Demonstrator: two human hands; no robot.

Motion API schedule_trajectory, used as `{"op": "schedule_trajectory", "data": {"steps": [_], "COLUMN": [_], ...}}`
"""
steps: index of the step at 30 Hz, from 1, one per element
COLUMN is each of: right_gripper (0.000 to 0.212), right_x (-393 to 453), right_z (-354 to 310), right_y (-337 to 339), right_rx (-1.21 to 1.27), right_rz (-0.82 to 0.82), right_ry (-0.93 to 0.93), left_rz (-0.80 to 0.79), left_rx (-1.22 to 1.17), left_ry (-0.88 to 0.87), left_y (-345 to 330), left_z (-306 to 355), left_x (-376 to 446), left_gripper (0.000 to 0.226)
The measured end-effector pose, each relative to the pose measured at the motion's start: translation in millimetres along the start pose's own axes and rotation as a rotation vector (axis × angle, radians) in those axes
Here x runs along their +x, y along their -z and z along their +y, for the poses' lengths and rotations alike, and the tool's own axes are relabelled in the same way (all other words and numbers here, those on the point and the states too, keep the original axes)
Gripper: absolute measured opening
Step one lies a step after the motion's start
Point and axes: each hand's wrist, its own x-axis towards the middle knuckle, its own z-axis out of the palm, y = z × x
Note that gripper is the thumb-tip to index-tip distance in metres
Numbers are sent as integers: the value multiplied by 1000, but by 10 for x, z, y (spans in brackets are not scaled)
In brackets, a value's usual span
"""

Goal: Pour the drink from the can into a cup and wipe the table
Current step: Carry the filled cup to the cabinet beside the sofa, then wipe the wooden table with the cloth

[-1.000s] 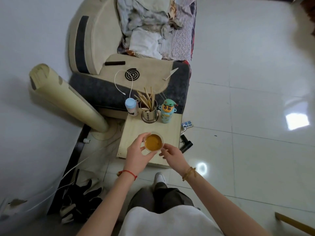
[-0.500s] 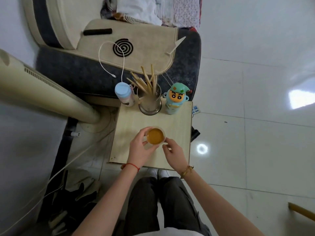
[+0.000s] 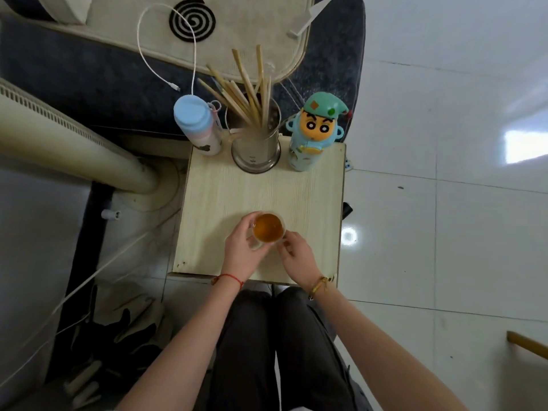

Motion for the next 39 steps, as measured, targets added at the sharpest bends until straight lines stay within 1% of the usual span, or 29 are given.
{"op": "schedule_trajectory", "data": {"steps": [4,9,12,18,22,25,29,33,39], "right_gripper": [32,45,49,53,53,51,50,51,53], "right_x": [6,-72,-246,-720,-1126,-1474,-1914,-2352,-3060], "right_z": [41,7,-125,-713,-1157,-1397,-1499,-1436,-1298], "right_y": [-21,99,309,927,1352,1583,1755,1834,2054], "right_rx": [-2,-114,-181,-331,-389,-379,-384,-349,-260], "right_rz": [-10,-35,-16,85,193,298,386,458,654], "right_ry": [-17,-115,-183,-109,-53,-21,-43,-112,-216], "left_rz": [1,-44,-45,-83,-113,-152,-204,-268,-382], "left_rx": [37,162,260,490,579,630,674,727,759], "left_ry": [11,86,76,-74,-200,-283,-369,-456,-656], "left_y": [-18,84,304,871,1140,1257,1238,1085,747], "left_z": [-43,33,244,989,1593,1976,2367,2618,2958], "left_x": [2,-62,-213,-535,-704,-825,-974,-1150,-1389], "left_gripper": [65,90,87,60,53,52,51,51,49]}}
